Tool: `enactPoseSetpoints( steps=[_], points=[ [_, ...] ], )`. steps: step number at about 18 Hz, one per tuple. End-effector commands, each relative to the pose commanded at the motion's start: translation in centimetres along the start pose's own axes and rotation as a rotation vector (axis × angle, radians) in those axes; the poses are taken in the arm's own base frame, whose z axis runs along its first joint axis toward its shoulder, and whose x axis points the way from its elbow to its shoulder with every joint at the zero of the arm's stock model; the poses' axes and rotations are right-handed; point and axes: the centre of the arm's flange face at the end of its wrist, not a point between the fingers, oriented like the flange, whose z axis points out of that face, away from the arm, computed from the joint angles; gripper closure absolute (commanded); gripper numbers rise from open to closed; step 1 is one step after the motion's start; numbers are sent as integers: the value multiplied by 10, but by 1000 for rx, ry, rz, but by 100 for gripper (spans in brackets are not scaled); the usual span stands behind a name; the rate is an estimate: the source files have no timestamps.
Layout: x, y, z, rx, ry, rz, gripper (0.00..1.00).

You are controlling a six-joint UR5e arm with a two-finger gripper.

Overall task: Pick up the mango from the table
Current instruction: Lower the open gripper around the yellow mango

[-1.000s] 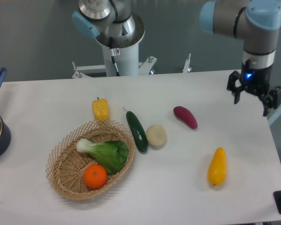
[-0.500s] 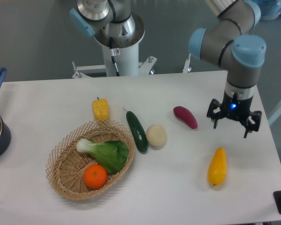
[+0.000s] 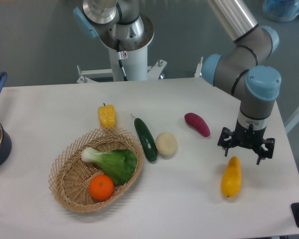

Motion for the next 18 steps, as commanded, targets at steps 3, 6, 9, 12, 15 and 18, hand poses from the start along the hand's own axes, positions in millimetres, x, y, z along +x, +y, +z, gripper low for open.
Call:
enactPoseSetpoints(
  steps=[3, 6, 9, 12, 15, 18],
  points=[
    [2, -2, 16, -13, 17, -17, 0],
    [15, -22, 33, -97, -18, -7, 0],
    [12, -31, 37, -114, -41, -29, 0],
    [12, -32, 42, -114, -34, -31, 0],
    [11, -32, 46, -115, -32, -28, 0],
    [13, -31, 52, -122, -26, -27, 0]
  ],
)
